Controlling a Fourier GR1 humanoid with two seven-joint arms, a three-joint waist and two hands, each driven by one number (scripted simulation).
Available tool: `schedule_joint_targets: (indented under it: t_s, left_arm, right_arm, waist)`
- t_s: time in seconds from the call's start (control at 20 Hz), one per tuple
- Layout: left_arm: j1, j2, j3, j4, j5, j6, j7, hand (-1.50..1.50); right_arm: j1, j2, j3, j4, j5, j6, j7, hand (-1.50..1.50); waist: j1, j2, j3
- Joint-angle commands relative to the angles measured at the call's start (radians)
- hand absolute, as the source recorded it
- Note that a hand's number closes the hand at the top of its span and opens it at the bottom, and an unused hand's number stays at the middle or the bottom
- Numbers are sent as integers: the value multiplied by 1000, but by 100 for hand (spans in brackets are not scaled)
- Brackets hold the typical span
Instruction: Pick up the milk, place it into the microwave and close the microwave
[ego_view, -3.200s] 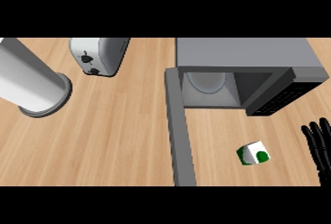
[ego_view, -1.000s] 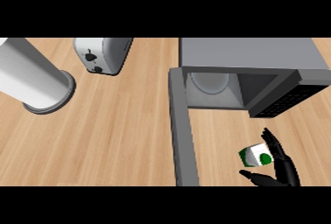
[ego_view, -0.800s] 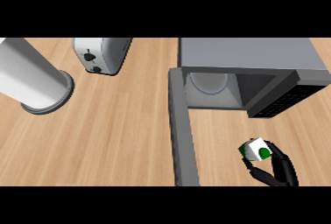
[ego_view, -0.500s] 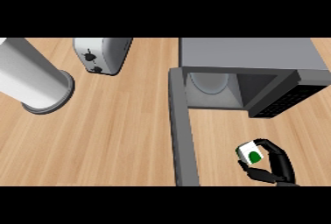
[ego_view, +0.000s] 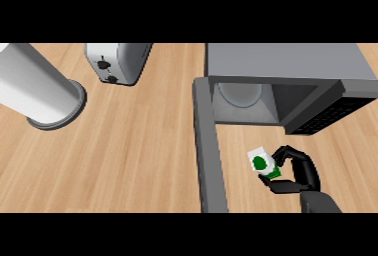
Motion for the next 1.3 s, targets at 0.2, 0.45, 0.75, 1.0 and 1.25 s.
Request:
schedule_joint_targets:
  t_s: [0.2,0.45,0.75,1.0,1.25]
  left_arm:
    - [36,43,78,-87,206,12,36,-150]
    - [5,43,54,-69,181,6,44,-150]
    - [26,23,56,-102,191,20,62,-150]
    - [8,44,65,-83,201,7,72,-150]
    - [-89,62,48,-31,158,29,67,-150]
  right_arm:
    - [-115,55,32,29,25,-33,-17,150]
    - [-213,63,23,43,35,-118,10,150]
    - [-362,8,-15,65,3,-93,123,150]
    - [-475,-13,-23,136,17,-157,197,150]
    - [-556,-74,-31,195,27,-151,241,150]
  waist:
    - [-8,0,3]
    - [-4,4,3]
    - [0,5,3]
    - [21,11,4]
    - [38,26,5]
